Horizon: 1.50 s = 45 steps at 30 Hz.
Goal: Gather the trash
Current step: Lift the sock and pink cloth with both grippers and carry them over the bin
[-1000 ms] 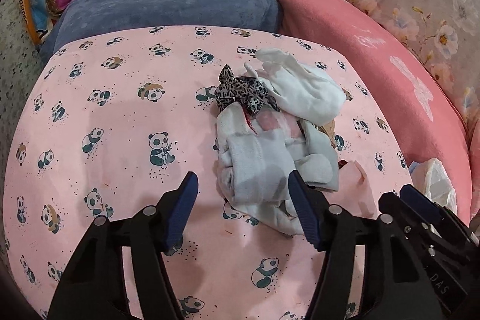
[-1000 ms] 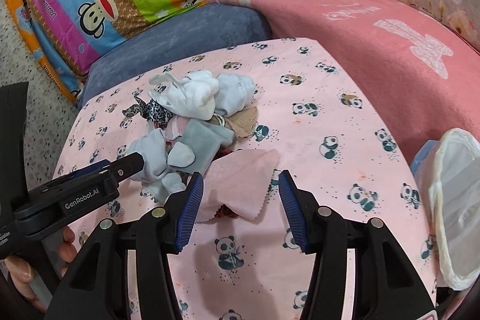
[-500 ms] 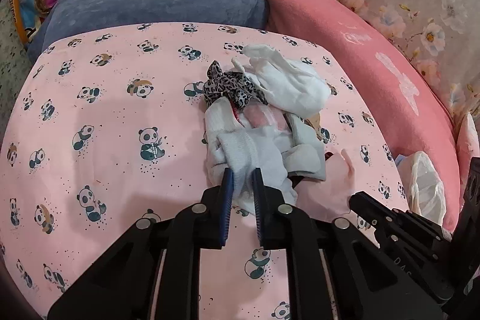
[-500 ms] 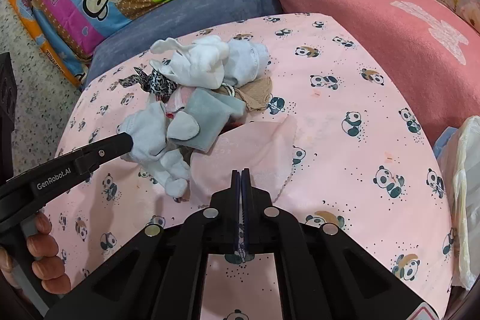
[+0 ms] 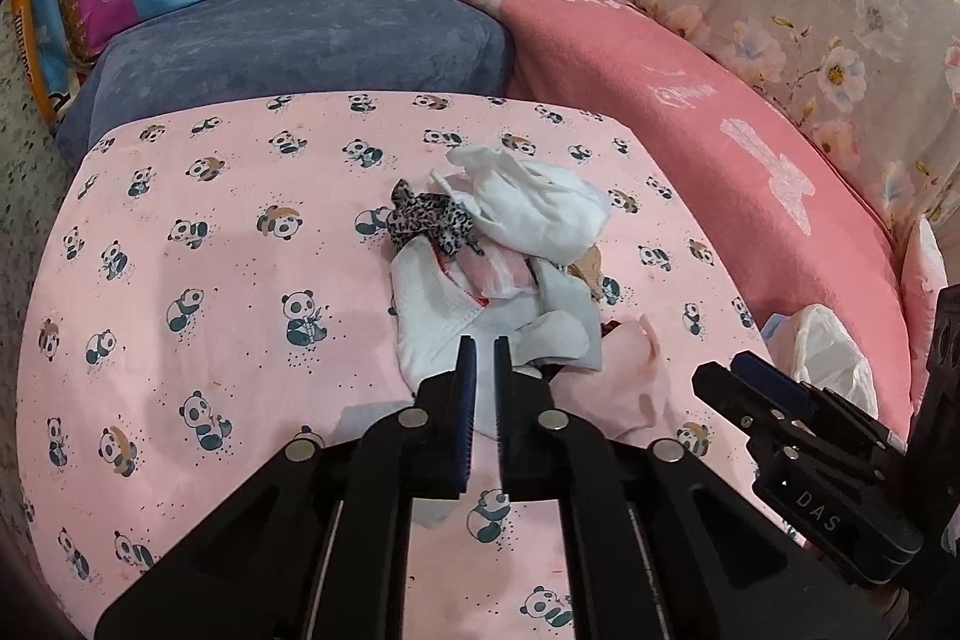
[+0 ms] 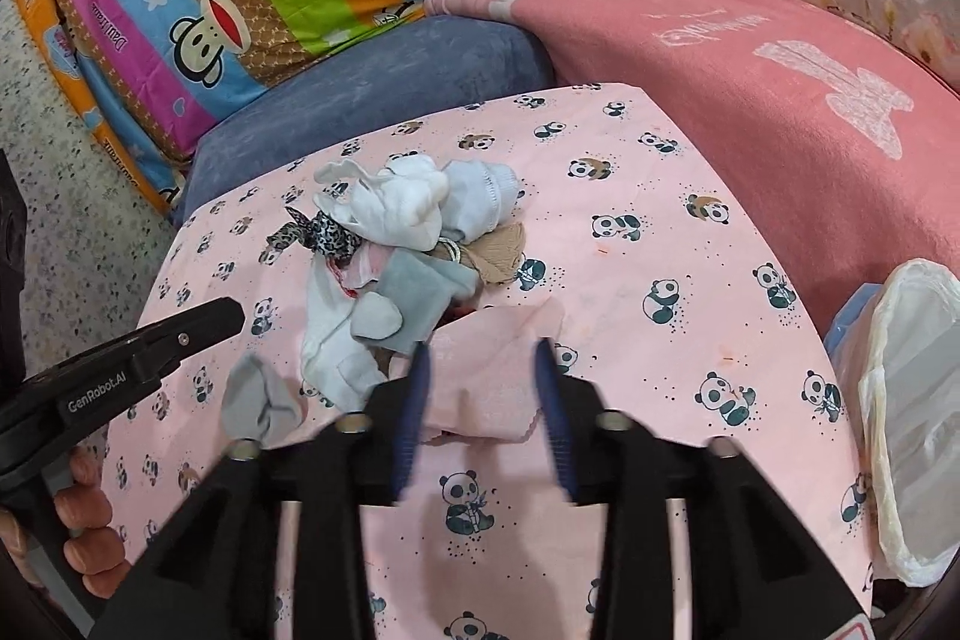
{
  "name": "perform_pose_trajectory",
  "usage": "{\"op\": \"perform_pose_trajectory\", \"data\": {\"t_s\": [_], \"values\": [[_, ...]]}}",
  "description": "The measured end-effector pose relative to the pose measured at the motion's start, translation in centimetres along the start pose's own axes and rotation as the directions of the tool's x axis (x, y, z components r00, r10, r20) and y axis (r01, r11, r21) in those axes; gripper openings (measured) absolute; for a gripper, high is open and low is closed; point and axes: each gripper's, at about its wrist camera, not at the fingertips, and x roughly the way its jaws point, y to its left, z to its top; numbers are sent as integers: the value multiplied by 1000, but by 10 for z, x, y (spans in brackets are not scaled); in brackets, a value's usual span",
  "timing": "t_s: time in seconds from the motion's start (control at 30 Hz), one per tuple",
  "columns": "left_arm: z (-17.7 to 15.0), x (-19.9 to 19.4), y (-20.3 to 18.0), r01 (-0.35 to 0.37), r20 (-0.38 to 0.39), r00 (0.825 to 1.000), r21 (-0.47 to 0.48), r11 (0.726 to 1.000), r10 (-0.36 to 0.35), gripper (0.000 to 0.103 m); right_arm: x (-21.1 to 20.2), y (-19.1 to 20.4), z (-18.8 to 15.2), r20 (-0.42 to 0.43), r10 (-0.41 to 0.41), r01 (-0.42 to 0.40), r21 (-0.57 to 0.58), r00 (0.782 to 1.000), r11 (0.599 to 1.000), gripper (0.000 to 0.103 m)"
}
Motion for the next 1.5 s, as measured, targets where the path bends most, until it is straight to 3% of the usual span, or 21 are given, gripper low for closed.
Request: {"op": "perform_pose_trajectory", "data": {"t_s": [0.03,0.07,0.13,0.23,0.3,0.37,0.47,0.7,1.0,1.27,1.5], "values": [[-2,3,4,-17,-10,1000,-8,1000,17,33,3,0,0,-7,3,-3,2,1000,1000,48],[-4,6,8,-36,-17,999,-20,999,36,60,7,-1,0,-14,4,-4,4,1000,1000,48],[-9,8,17,-68,-11,998,-43,997,68,73,17,-1,-1,-36,1,-1,3,999,1000,48],[-18,21,29,-82,-61,995,-59,995,79,73,31,0,-5,-66,1,-1,0,998,1000,48],[-25,27,34,-77,-81,994,-72,994,71,73,38,1,-10,-90,18,-18,1,996,1000,41],[-31,31,36,-69,-102,993,-77,995,61,72,43,2,-14,-108,25,-26,-3,994,1000,15],[-37,36,32,-34,-129,991,-73,997,24,60,45,3,-19,-115,34,-35,-1,993,999,4],[-40,30,21,-13,-135,991,-48,999,6,43,16,-1,-16,-49,54,-53,13,997,998,3],[-28,4,-6,12,-71,997,-8,1000,-12,41,-40,-16,9,86,48,-51,39,995,998,3],[-5,-18,-65,61,-1,998,94,994,-61,41,-101,-48,24,203,13,-34,101,979,994,3],[5,-28,-141,125,32,990,222,967,-135,41,-146,-89,20,276,-43,-2,160,960,987,3]]}}
